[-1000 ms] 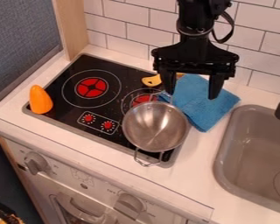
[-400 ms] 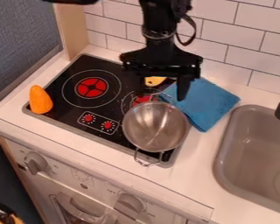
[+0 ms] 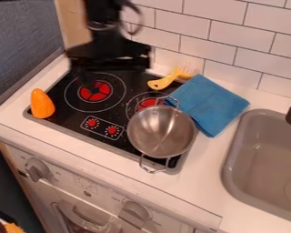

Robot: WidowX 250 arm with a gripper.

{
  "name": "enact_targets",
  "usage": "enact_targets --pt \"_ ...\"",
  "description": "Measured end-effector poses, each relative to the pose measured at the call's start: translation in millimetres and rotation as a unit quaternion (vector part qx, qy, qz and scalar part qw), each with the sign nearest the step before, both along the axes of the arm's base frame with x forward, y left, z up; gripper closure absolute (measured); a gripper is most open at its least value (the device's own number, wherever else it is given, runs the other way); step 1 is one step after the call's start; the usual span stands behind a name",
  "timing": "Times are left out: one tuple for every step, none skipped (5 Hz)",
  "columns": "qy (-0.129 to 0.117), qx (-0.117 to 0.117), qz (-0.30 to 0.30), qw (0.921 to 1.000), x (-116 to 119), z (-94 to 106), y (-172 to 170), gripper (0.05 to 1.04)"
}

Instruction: Moved the orange object to the upper left corner of the burner

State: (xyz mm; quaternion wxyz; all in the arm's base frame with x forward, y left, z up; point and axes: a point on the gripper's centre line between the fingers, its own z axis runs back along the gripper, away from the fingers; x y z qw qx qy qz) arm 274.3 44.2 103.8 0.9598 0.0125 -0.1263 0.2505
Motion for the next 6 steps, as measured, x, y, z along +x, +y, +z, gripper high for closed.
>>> enact_targets --pt "0.008 -0.001 0.059 0.9982 -16 -7.5 41 0.083" --pt "-0.001 -0.002 0.093 0.9957 -22 -10.4 67 0.083" --pt "0.008 -0.006 0.126 0.992 -27 -27.6 94 0.083" --pt "0.006 -0.014 0.15 0.9886 -27 -40.4 117 0.083" --pt "-0.012 -0.016 0.156 0.9875 -25 -46.4 129 0.083" --pt "-0.022 -0.019 0.157 0.9872 -21 -53.8 131 0.083"
